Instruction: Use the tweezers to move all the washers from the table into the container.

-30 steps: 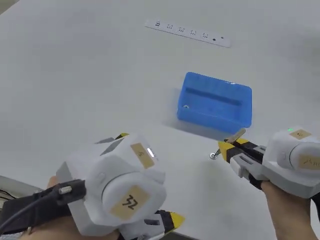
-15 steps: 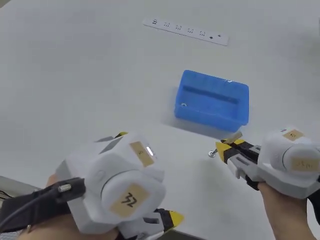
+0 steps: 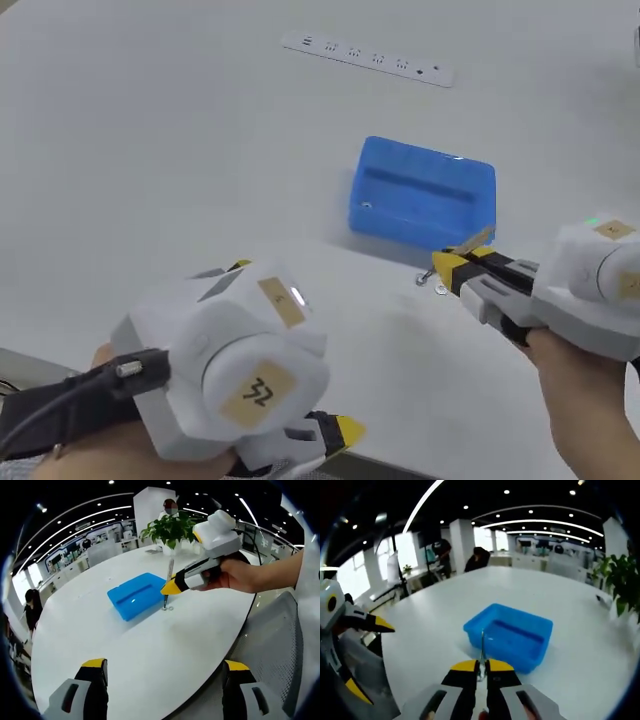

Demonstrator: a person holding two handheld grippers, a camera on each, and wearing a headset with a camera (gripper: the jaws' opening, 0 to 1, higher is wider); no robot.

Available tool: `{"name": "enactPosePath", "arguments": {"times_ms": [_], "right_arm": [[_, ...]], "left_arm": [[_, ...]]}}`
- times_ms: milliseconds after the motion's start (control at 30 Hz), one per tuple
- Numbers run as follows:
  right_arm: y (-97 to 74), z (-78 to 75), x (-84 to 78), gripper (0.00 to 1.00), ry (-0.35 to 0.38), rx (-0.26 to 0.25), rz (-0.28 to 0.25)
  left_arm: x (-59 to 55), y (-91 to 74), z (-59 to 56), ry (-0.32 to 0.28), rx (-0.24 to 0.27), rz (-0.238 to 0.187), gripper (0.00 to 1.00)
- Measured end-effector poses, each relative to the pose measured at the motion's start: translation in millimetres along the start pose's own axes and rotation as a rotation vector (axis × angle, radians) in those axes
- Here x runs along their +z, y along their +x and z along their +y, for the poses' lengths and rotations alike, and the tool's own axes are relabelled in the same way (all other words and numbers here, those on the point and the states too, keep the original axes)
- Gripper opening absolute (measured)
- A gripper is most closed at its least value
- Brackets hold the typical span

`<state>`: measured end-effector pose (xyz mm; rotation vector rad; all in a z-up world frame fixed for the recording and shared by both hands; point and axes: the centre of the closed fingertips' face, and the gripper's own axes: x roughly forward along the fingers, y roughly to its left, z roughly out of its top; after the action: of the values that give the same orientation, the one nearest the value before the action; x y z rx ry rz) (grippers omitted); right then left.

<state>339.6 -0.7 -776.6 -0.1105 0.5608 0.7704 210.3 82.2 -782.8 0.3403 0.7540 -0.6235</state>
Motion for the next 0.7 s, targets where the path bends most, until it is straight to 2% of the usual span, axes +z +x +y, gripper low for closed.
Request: {"name": "enactPosePath", "arguments": {"times_ms": [133, 267, 367, 467, 600, 700], "right_arm": [[0.9, -3.6, 21.1, 0.02, -0.026, -0.017, -0.044], [6.2, -11.3, 41.4, 0.02, -0.009, -0.022, -0.086], [13.0, -17.6, 48.5, 0.02, -0.008, -0.033, -0.098], [20.4, -23.5, 51.5, 0.03, -0.032, -0.048, -0.098], [33.2, -31.9, 47.8, 0.03, -0.026, -0.063, -0.078], [40.4, -32.4, 45.4, 0.03, -0.010, -0.057, -0.070]], "left_arm": [[0.6, 0.0, -0.8, 0.004, -0.001, -0.001, 0.97], [-0.6, 0.0, 0.0, 0.005, 0.001, 0.004, 0.97], [-0.5, 0.3, 0.3, 0.003, 0.001, 0.004, 0.97], [-0.6, -0.1, 1.5, 0.004, 0.004, 0.006, 0.97], [-2.3, -0.6, 4.1, -0.003, 0.010, 0.010, 0.97], [-2.9, -0.7, 5.8, 0.001, 0.017, 0.014, 0.97]]}}
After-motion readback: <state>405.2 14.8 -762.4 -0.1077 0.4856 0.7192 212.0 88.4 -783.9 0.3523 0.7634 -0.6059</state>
